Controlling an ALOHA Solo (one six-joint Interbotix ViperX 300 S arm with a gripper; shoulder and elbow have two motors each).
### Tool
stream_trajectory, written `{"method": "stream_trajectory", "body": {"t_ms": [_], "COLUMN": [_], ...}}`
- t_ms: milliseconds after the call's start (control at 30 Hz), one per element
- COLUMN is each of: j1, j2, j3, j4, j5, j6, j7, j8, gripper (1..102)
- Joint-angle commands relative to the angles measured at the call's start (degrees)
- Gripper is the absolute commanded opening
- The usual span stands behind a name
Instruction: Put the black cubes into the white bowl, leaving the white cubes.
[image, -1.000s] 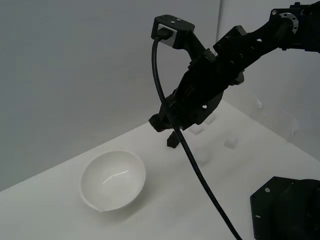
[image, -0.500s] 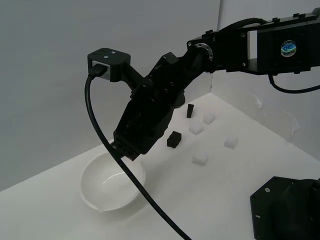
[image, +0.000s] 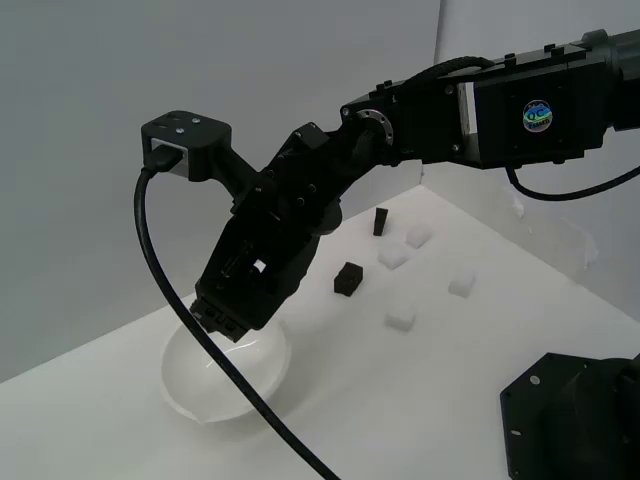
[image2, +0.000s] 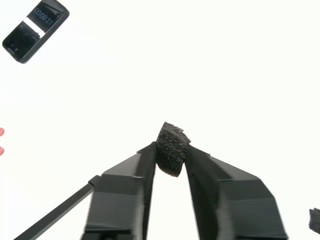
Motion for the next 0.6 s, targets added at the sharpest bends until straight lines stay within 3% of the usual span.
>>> {"method": "stream_trajectory", "body": {"t_ms": [0,133,300,567], "j1": [-0.7,-0.79,-0.79,0.35], "j2": [0.26,-0.35,-0.97,1.58], "j3": [0.79,0.18,-0.44,2.29], "j4": [-0.88,-0.7,-0.7,-0.44], "j5": [-1.41,-1.14,-1.14,-0.88], "j6": [-1.76,-2.2,-2.2,-1.85], "j7": [-0.26,-0.26,-0.18,2.29], "j8": [0.18,0.18,0.18,0.35], "gripper": [37,52,100,100]}}
